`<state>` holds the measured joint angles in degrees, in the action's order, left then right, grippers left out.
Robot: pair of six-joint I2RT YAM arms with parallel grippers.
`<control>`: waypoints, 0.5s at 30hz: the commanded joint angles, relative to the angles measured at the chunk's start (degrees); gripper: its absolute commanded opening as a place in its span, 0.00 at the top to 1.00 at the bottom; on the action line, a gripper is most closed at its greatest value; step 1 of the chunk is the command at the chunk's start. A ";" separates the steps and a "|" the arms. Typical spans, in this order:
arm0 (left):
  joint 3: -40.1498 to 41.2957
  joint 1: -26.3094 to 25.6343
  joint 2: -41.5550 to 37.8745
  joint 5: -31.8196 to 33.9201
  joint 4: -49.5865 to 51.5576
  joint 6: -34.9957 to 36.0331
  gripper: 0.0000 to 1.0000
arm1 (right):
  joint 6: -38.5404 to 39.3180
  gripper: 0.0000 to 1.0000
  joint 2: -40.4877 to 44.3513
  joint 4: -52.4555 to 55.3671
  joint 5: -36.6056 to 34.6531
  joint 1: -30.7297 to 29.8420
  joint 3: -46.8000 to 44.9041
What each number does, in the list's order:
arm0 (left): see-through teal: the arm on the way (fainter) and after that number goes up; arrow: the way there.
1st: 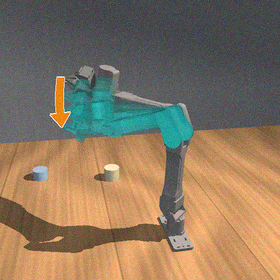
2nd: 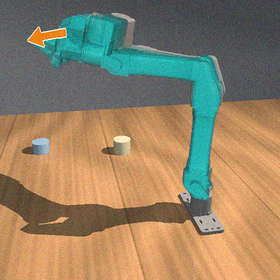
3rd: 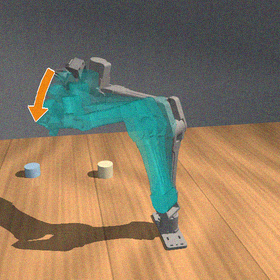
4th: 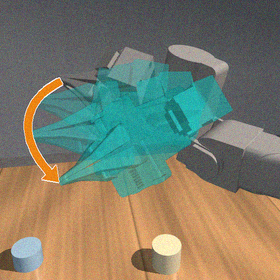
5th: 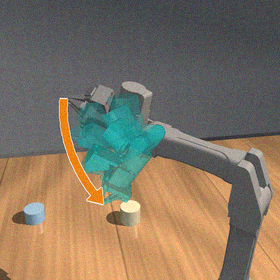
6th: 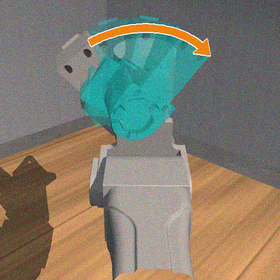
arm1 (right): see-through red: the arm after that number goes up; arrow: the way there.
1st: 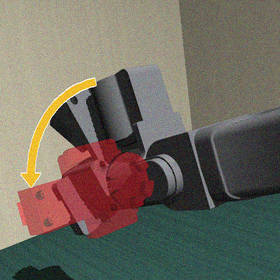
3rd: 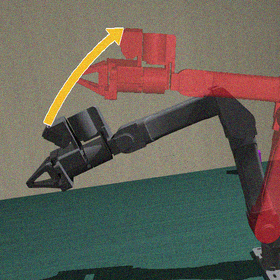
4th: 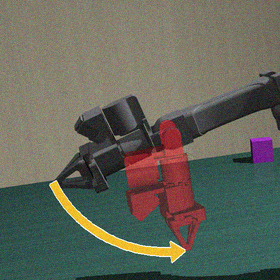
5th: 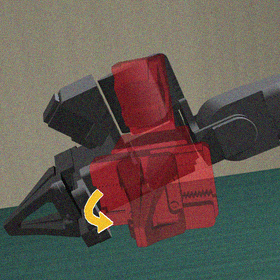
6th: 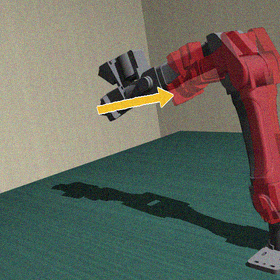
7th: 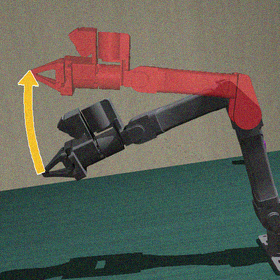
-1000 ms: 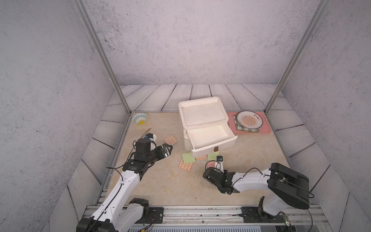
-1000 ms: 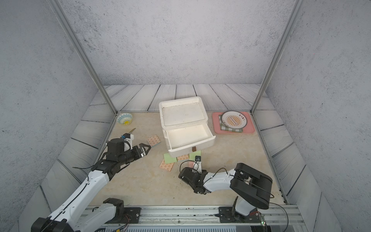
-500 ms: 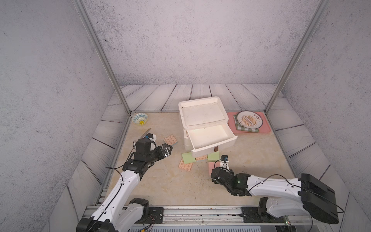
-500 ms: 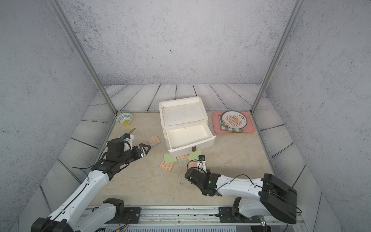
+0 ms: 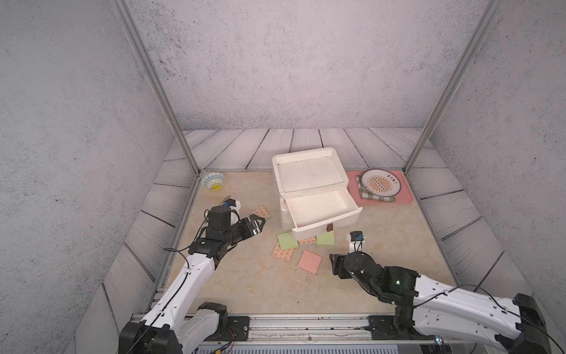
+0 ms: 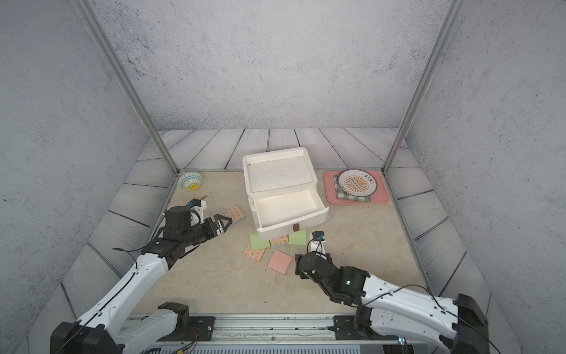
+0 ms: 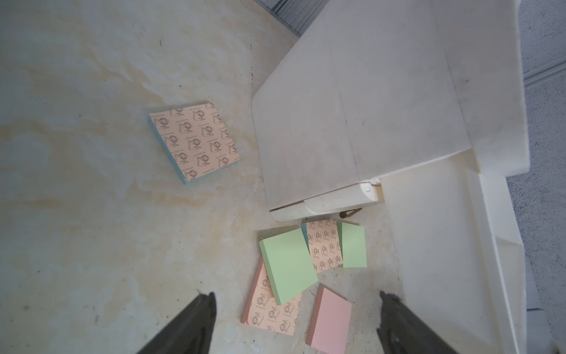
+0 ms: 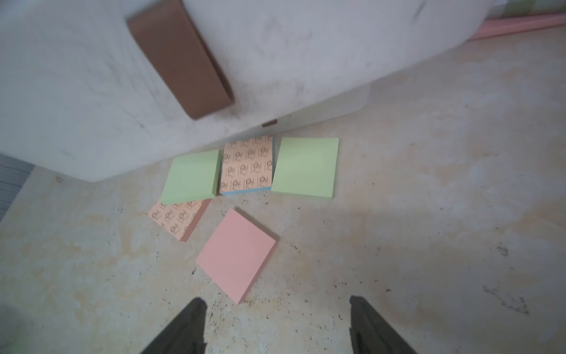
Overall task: Please put the sticky notes in the drawer by color
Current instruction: Pick up the sticky notes from the center of the board.
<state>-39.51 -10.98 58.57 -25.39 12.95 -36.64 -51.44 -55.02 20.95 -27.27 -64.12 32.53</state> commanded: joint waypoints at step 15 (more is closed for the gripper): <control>5.05 0.57 -11.19 -3.47 11.35 2.70 0.13 | 29.14 0.07 -36.04 -12.73 17.75 1.00 9.92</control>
<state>-34.72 -10.98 46.41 -28.21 23.44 -34.87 -31.16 -89.86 6.17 -12.05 -63.75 41.47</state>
